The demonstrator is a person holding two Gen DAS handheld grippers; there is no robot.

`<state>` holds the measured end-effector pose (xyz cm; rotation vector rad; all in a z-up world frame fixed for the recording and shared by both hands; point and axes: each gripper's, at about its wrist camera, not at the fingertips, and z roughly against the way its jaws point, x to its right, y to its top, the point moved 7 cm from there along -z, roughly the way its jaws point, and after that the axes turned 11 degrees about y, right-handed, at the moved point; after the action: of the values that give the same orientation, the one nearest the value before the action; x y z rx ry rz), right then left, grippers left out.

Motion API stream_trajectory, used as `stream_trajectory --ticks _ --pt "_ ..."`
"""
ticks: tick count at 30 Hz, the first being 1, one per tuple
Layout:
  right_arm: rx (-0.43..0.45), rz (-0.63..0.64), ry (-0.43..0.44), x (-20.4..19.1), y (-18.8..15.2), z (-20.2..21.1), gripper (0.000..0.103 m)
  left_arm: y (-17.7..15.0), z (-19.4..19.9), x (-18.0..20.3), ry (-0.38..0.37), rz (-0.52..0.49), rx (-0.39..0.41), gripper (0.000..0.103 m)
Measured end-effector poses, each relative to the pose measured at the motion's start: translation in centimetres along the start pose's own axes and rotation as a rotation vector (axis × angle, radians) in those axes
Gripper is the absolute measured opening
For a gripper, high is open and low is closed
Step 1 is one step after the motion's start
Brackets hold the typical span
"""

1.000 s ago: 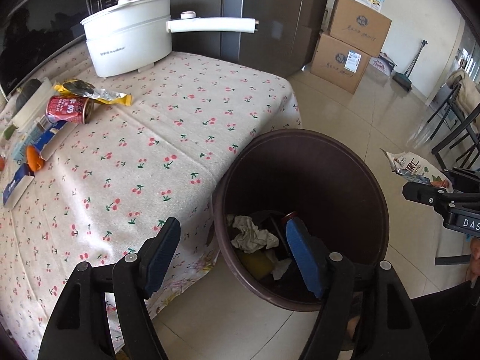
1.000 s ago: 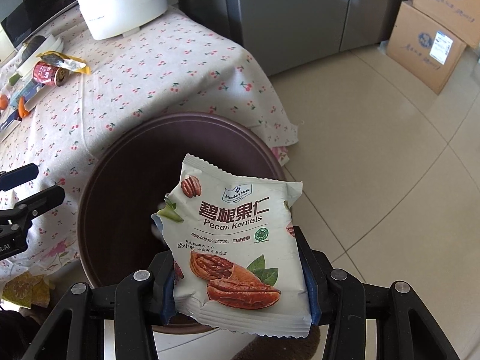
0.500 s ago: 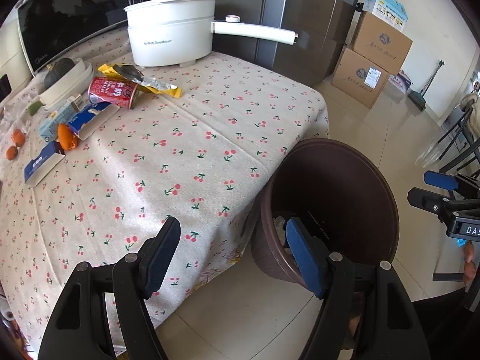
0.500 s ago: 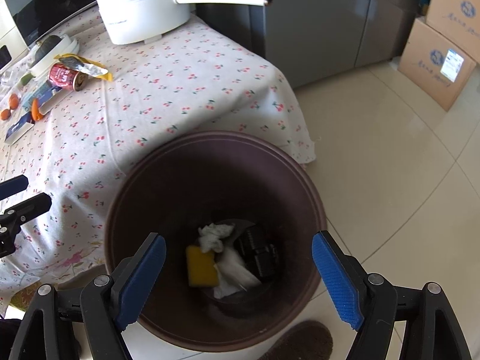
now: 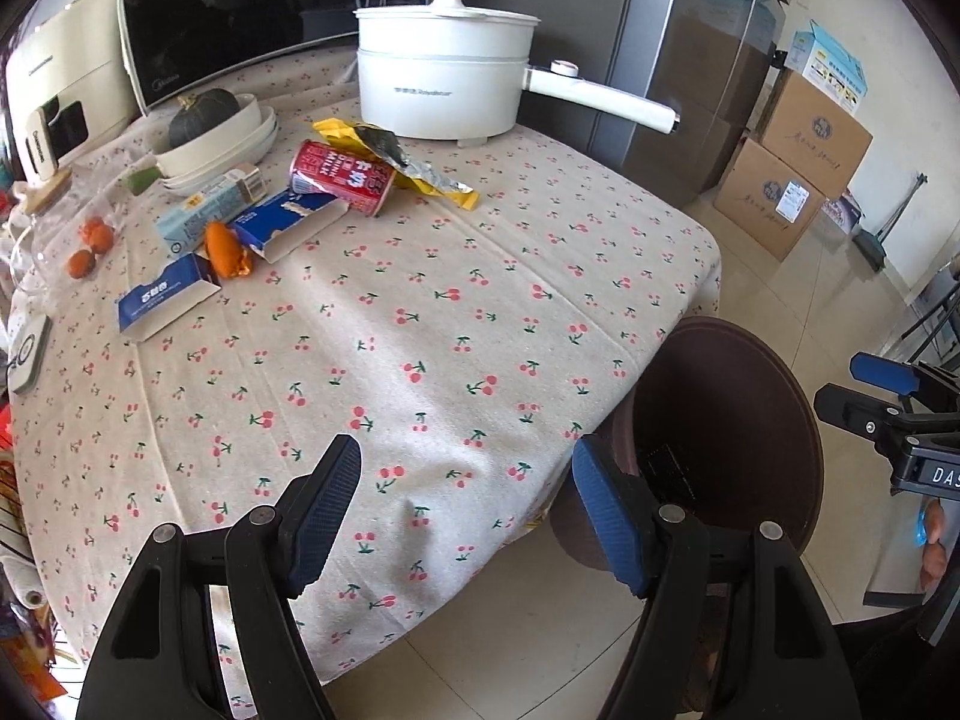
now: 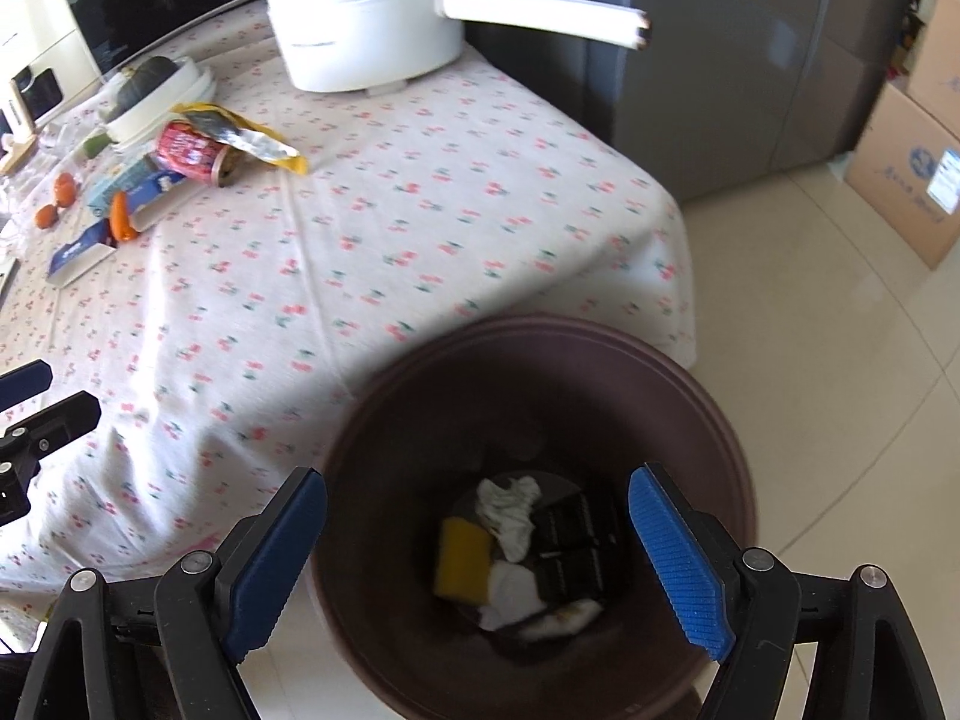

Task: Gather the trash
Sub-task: 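Move both open tools back over the table toward the red can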

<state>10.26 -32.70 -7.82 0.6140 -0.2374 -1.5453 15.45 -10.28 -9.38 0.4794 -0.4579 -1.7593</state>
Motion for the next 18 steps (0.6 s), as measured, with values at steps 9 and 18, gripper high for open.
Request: stream_trajectory --ticks 9,18 --pt "0.034 0.024 0.036 -4.2 2.8 -1.2 0.089 0.6 -0.1 -6.5 0.063 0.148 -0.017 0.084" --pt "0.037 0.013 0.072 -8.1 4.8 -3.6 0.090 0.9 -0.2 -12.6 0.116 0.299 -0.035 0.085"
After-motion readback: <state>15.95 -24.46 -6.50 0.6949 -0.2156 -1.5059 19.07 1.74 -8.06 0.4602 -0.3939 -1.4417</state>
